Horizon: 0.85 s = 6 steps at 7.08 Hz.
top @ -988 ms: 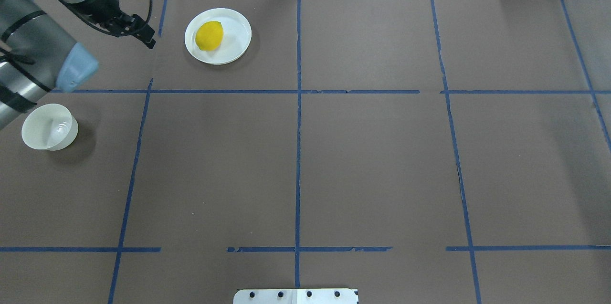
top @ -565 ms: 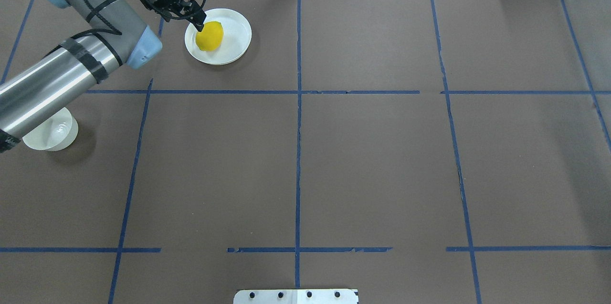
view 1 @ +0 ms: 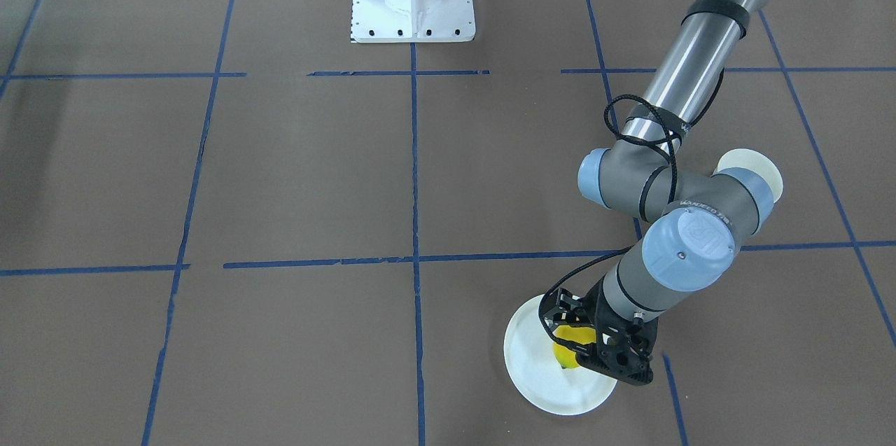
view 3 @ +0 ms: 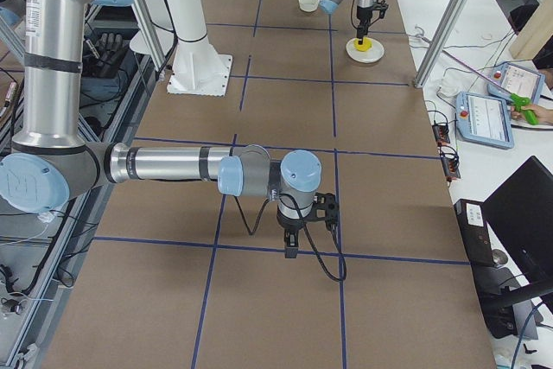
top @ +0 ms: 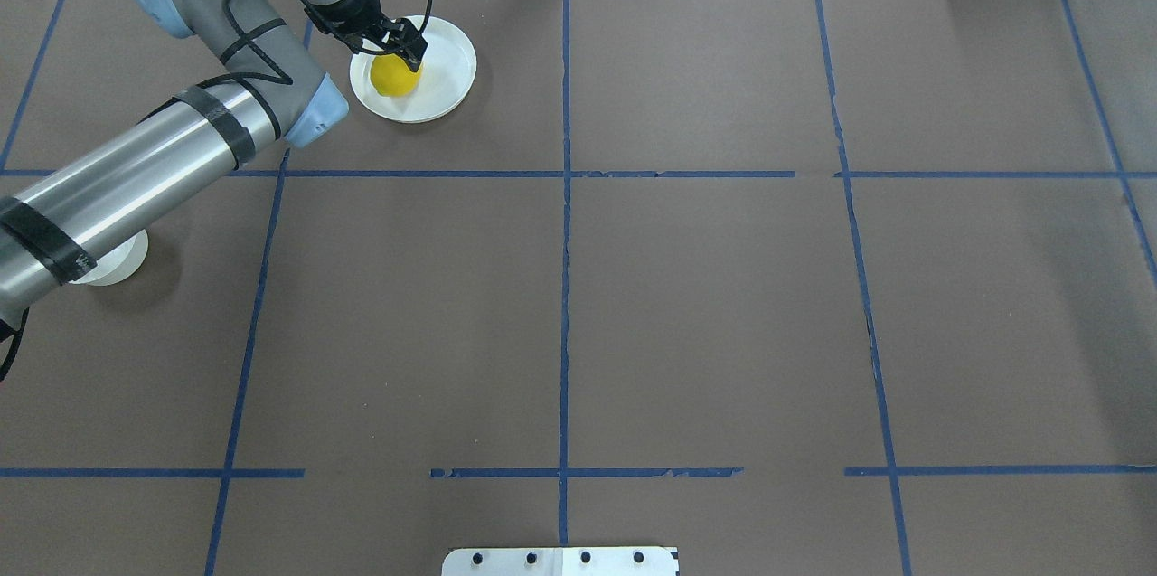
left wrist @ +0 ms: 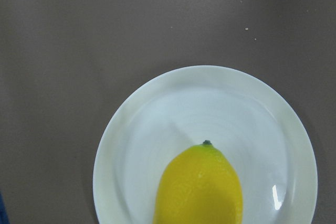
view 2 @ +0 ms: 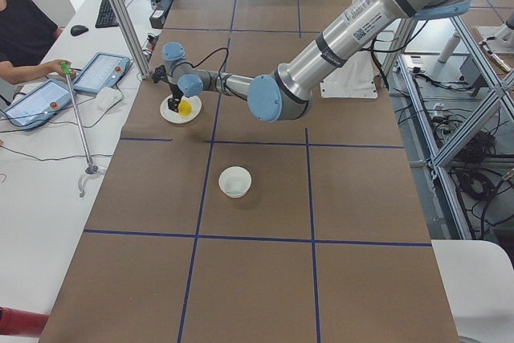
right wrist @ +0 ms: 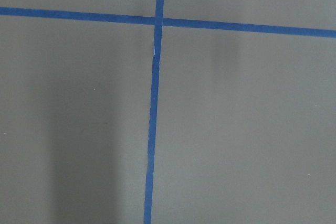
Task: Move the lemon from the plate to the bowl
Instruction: 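Lower the left gripper and close it around the lemon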
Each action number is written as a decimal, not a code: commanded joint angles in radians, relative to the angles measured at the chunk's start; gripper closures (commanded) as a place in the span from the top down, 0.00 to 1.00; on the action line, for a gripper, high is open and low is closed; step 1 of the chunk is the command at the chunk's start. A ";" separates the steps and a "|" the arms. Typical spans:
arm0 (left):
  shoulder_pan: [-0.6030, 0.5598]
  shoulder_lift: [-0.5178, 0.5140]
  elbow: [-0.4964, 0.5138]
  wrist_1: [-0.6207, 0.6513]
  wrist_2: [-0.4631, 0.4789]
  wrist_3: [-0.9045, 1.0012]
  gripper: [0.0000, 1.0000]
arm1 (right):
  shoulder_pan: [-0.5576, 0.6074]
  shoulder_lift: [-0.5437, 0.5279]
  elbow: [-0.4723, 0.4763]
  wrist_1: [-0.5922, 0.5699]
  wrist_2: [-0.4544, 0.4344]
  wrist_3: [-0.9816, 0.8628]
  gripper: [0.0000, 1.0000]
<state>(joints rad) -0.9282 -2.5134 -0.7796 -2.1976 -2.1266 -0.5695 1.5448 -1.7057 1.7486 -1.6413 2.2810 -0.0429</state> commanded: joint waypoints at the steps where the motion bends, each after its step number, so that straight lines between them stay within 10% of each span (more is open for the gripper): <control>1: 0.021 -0.016 0.060 -0.063 0.046 -0.010 1.00 | 0.000 0.000 -0.001 0.000 0.000 0.000 1.00; 2: 0.022 -0.016 0.062 -0.065 0.046 -0.012 0.90 | 0.000 0.000 0.000 0.000 0.000 0.000 1.00; 3: 0.022 -0.016 0.062 -0.065 0.046 -0.010 0.35 | 0.000 0.000 0.000 0.000 0.000 0.000 1.00; 4: 0.020 -0.016 0.062 -0.063 0.046 -0.012 0.11 | 0.000 0.000 -0.001 0.000 0.000 0.000 1.00; 6: -0.070 0.014 -0.013 -0.025 -0.072 -0.012 0.00 | 0.000 0.000 -0.001 0.000 0.000 0.000 1.00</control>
<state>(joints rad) -0.9442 -2.5226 -0.7398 -2.2519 -2.1137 -0.5818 1.5447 -1.7058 1.7474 -1.6414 2.2810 -0.0430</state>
